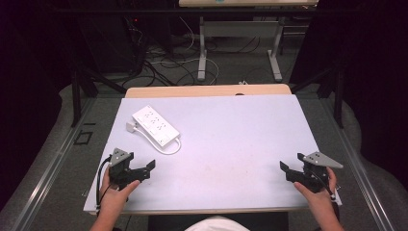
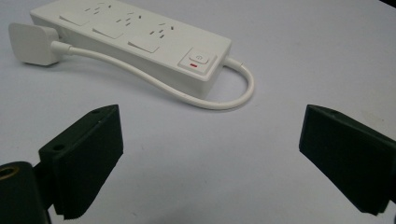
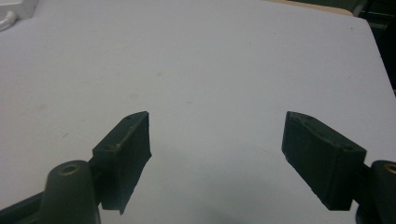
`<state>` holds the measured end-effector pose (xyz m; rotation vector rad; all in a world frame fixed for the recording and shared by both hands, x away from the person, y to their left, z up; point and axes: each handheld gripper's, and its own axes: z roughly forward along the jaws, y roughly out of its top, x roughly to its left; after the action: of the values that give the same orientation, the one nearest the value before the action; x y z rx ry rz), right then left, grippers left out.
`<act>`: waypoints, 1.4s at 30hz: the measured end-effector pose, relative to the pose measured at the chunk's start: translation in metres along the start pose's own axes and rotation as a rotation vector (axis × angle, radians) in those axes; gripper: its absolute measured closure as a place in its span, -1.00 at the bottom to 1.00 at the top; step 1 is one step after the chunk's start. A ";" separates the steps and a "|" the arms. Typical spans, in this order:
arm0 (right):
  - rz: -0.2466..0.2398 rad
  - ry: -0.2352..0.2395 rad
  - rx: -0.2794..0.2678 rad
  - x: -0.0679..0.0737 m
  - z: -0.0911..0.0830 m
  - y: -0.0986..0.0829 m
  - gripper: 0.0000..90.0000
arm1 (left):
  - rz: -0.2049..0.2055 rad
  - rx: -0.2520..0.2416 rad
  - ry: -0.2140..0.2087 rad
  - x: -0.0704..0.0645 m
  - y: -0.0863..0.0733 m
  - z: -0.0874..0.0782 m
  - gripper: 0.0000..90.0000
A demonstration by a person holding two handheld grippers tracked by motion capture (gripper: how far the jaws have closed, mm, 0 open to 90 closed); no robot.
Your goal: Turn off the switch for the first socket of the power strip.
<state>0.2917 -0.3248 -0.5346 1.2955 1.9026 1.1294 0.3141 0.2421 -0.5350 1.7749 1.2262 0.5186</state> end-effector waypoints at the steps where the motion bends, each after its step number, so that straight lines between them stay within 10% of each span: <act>1: 0.002 0.003 0.001 0.000 0.000 0.000 -0.49 | -0.001 0.003 0.003 0.000 0.000 0.000 -0.82; 21: 0.011 0.029 -0.003 0.003 0.000 -0.001 -0.49 | 0.052 0.038 0.012 -0.009 0.024 -0.002 -0.55; 42: 0.033 0.022 -0.004 0.001 -0.002 -0.001 -0.49 | 0.005 0.018 0.024 0.009 0.078 -0.006 -0.26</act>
<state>0.2889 -0.3244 -0.5350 1.3221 1.8997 1.1683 0.3548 0.2441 -0.4671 1.7922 1.2463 0.5349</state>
